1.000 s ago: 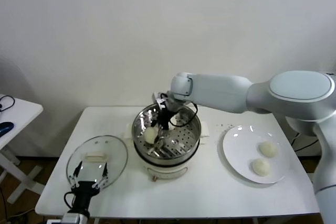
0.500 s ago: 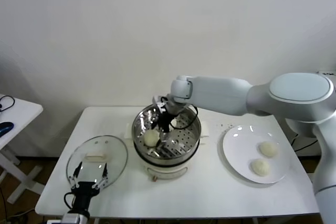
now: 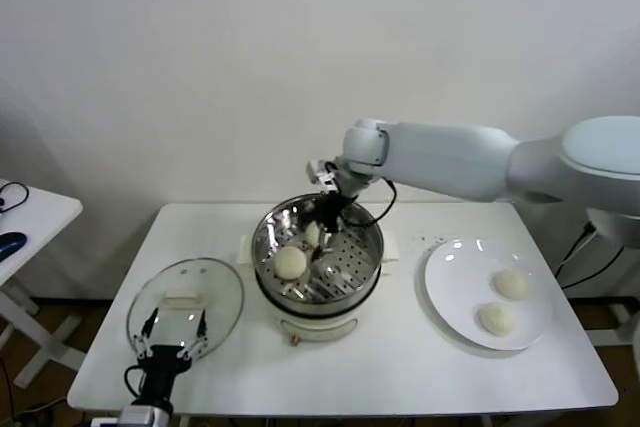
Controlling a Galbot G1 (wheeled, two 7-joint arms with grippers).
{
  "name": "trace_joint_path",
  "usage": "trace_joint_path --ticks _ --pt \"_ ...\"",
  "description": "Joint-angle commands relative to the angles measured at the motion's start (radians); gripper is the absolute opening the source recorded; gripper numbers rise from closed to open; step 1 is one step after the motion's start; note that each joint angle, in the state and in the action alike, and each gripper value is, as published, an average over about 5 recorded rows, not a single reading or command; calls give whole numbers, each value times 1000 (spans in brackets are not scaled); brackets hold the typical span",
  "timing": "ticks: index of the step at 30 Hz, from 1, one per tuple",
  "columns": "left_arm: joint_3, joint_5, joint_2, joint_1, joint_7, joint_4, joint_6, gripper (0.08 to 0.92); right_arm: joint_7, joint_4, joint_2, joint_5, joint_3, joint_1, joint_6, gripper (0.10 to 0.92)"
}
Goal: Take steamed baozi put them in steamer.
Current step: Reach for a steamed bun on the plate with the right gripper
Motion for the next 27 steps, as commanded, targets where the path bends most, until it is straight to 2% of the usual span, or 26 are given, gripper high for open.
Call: trace_joint_path --ticks 1,7,13,19,27 --pt "1 -3 5 -8 -1 3 5 823 -83 217 -335 -97 -96 204 46 823" --pt "7 -1 9 -22 -1 1 15 823 -131 280 -560 -339 -119 180 109 823" --pt "5 0 12 -26 -2 3 15 823 -138 261 -708 -511 -7 31 128 823" --pt "3 4 11 -15 -1 -1 14 823 -137 188 -763 -653 149 -188 149 823" --pt "-4 10 7 -4 -2 -3 15 823 -128 104 -744 -758 338 -450 156 823"
